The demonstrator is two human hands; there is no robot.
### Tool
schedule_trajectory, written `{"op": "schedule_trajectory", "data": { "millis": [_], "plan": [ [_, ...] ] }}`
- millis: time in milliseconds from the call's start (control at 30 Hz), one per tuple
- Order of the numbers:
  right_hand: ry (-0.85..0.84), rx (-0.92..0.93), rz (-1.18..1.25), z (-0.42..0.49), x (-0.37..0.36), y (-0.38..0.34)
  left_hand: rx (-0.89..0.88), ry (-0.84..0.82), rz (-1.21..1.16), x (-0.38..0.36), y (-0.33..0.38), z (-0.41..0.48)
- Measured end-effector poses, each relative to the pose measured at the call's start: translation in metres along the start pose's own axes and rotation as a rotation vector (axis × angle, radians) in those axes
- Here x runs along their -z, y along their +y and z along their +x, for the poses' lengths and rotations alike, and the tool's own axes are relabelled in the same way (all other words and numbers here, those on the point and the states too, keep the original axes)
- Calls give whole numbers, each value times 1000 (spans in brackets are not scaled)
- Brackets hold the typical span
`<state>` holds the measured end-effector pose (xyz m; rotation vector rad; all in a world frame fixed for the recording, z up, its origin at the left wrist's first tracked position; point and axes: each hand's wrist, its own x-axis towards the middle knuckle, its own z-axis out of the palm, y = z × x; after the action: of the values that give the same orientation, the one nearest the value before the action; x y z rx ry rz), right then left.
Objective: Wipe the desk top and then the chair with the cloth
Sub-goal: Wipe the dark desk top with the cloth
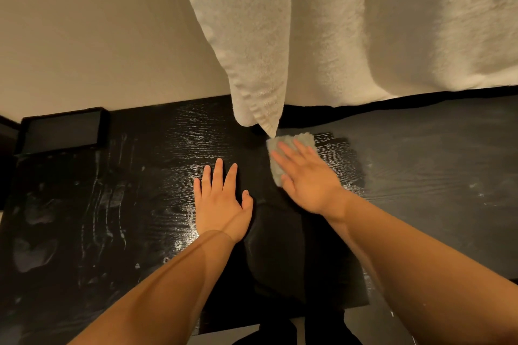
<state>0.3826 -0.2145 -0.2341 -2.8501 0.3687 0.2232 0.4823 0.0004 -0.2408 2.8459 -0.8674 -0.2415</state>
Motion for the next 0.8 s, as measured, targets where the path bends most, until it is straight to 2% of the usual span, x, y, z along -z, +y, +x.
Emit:
{"op": "schedule_trajectory", "data": {
  "millis": [133,200,267,367,467,533,633,700,767,800],
  "plan": [
    [102,-459,-26,4,8,35,-5,-1,-3,-1,0,1],
    [85,-557,12,10,11,30,-8,2,-1,-1,0,1],
    [59,-475,20,15,13,10,-8,5,-4,0,-1,1],
    [-38,-92,-40,16,8,-23,-13,7,-2,0,0,1],
    [-111,100,-33,26,9,-10,-10,15,2,-1,0,1],
    [-84,76,-90,37,12,14,-10,16,4,-2,0,0],
    [-57,-162,-123,56,20,36,-5,20,2,-2,0,0],
    [-38,-293,-86,61,18,22,-5,22,1,-2,0,0],
    [-38,-287,-23,53,12,-4,-8,19,1,-1,0,1],
    [-37,-208,-13,43,8,-18,-9,18,3,-1,0,1]
  ]
}}
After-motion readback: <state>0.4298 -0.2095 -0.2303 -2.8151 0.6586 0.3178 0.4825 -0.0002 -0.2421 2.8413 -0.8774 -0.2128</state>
